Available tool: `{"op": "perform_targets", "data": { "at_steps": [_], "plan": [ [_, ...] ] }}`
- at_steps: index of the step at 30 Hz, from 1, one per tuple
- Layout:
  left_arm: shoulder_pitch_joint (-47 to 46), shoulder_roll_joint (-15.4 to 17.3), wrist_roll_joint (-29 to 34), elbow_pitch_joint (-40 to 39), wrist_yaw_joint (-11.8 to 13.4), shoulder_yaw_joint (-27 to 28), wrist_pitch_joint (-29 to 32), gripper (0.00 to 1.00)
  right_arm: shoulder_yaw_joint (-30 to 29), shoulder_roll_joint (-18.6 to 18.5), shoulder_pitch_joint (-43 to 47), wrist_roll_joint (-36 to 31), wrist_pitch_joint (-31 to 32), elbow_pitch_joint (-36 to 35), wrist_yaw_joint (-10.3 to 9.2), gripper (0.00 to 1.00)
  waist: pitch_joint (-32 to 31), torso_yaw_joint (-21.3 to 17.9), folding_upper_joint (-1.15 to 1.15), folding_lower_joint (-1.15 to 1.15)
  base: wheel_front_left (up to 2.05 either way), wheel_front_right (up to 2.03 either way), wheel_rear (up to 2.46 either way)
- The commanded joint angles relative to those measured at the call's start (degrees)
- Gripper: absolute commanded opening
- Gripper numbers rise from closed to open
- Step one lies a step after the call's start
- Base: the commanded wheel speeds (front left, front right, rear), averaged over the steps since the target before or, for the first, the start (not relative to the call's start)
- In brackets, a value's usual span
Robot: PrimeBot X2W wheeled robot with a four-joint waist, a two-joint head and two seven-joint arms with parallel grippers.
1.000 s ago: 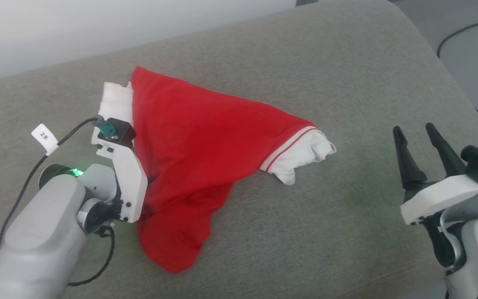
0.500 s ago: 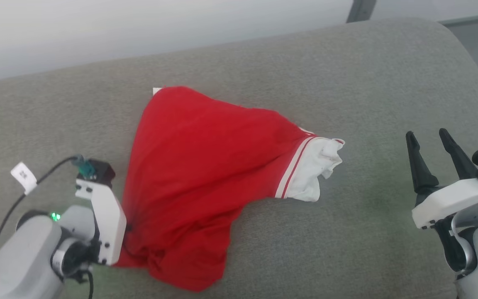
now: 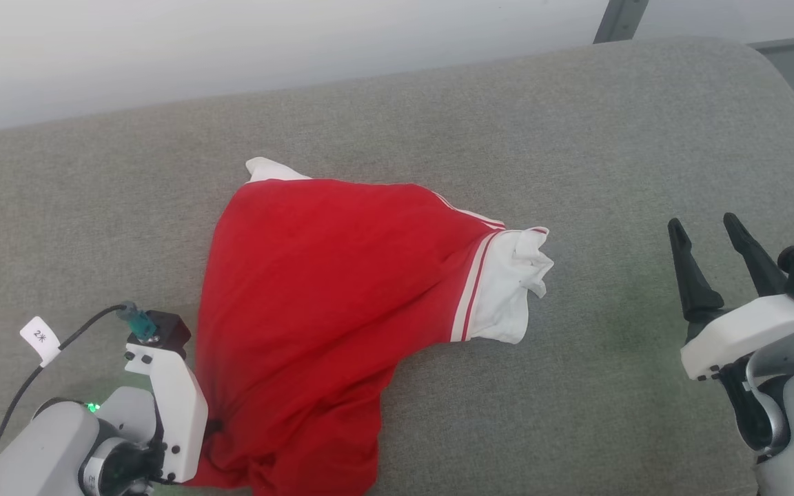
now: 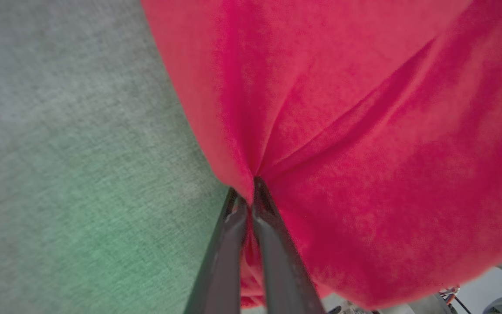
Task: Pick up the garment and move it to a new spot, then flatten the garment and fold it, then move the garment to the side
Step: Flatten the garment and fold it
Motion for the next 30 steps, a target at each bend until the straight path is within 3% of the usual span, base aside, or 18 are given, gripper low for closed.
{"op": "perform_targets", "data": {
  "at_steps": [1,2,15,21,30],
  "plan": [
    [3.23,-0.5,1.53,1.87,0.39,-1.71,-0.46,0.94,0.03,-0.07,-0.11,0.12,0.19,-0.38,-0.04,1.0,0.09,-0.2,-0.01,0.0,0.0,0.0,0.0],
    [2.37,-0.25,1.7,1.77,0.41,-1.33,-1.01,1.0,0.02,-0.08,-0.13,0.14,0.11,-0.42,-0.04,1.0,0.13,-0.31,-0.01,0.0,0.0,0.0,0.0],
    [-10.39,3.42,3.6,-2.69,0.81,2.8,-0.49,1.0,1.39,1.35,-2.43,0.56,-1.06,-0.09,-0.04,1.0,2.53,-4.34,-0.01,0.0,0.0,0.0,0.0],
    [-16.59,4.01,5.29,1.13,1.0,3.93,-1.52,1.0,3.14,2.23,-4.47,0.95,-2.29,1.17,-0.04,1.0,4.18,-7.45,-0.01,0.0,0.0,0.0,0.0],
    [-21.15,4.08,7.91,7.26,-0.97,2.02,-1.41,1.0,4.39,1.98,-6.0,2.0,-4.01,2.85,-0.03,1.0,5.73,-9.63,-0.01,0.0,0.0,0.0,0.0]
  ]
}}
